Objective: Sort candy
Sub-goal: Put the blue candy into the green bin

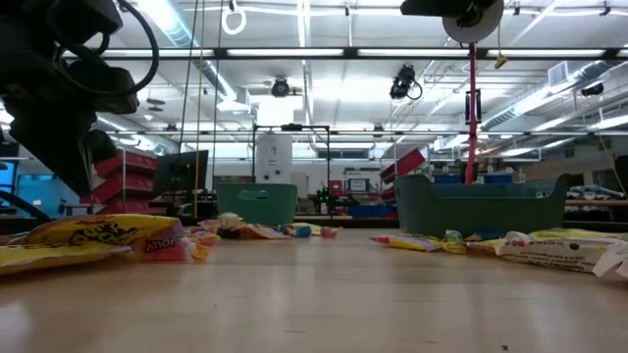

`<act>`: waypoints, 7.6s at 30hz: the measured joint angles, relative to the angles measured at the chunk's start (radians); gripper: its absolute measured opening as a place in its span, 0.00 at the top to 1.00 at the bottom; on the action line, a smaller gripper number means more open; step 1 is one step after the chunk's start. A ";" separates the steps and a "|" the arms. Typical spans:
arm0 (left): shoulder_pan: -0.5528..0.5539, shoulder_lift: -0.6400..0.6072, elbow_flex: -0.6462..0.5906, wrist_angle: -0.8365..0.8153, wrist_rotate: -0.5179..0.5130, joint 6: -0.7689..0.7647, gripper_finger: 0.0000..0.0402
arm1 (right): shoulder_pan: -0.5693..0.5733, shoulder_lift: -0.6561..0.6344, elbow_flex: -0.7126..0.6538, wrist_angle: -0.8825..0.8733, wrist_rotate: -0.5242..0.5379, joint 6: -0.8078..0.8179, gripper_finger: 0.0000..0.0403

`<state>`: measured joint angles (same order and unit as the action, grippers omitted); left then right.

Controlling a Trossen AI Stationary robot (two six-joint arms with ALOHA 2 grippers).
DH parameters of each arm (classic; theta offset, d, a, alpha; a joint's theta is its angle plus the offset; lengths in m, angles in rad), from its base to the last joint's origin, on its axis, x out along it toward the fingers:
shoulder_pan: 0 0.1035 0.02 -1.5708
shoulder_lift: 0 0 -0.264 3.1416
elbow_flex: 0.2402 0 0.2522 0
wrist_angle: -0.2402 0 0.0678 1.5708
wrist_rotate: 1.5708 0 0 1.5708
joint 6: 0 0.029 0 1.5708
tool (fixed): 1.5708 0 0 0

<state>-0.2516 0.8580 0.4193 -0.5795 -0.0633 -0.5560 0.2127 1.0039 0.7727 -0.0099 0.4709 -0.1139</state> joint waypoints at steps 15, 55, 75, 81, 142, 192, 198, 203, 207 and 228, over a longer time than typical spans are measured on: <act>0.000 0.000 0.000 -0.017 -0.052 0.002 0.83 | 0.000 0.000 0.000 -0.043 -0.001 -0.001 0.99; 0.000 0.000 -0.186 0.205 -0.056 -0.058 0.66 | 0.001 0.000 0.000 -0.070 -0.001 0.018 0.82; 0.000 0.000 -0.211 0.219 -0.104 -0.058 0.71 | 0.001 0.000 0.000 -0.067 -0.001 0.035 0.82; 0.000 0.000 -0.211 0.212 -0.107 -0.057 0.82 | 0.001 0.000 0.000 -0.067 -0.001 0.035 0.81; 0.101 -0.001 0.291 0.399 -0.642 0.900 0.87 | 0.001 -0.001 0.000 -0.066 -0.001 0.034 0.81; 0.905 0.749 0.685 0.025 0.130 0.996 0.87 | -0.006 -0.001 0.000 -0.075 -0.001 0.033 0.81; 0.904 0.753 0.685 0.026 0.129 0.996 0.87 | -0.006 -0.001 0.000 -0.076 -0.001 0.033 0.81; 0.904 0.753 0.685 0.025 0.129 0.994 0.87 | -0.006 -0.001 0.000 -0.077 -0.001 0.033 0.81; 0.904 0.753 0.685 0.013 0.129 0.991 0.87 | -0.006 -0.001 0.000 -0.087 -0.001 0.037 0.81; 0.903 0.753 0.685 0.000 0.118 0.970 0.79 | -0.006 -0.001 0.000 -0.116 0.000 0.071 0.81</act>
<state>0.6518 1.6110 1.1042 -0.5793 0.0544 0.4141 0.2070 1.0027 0.7727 -0.1261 0.4706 -0.0433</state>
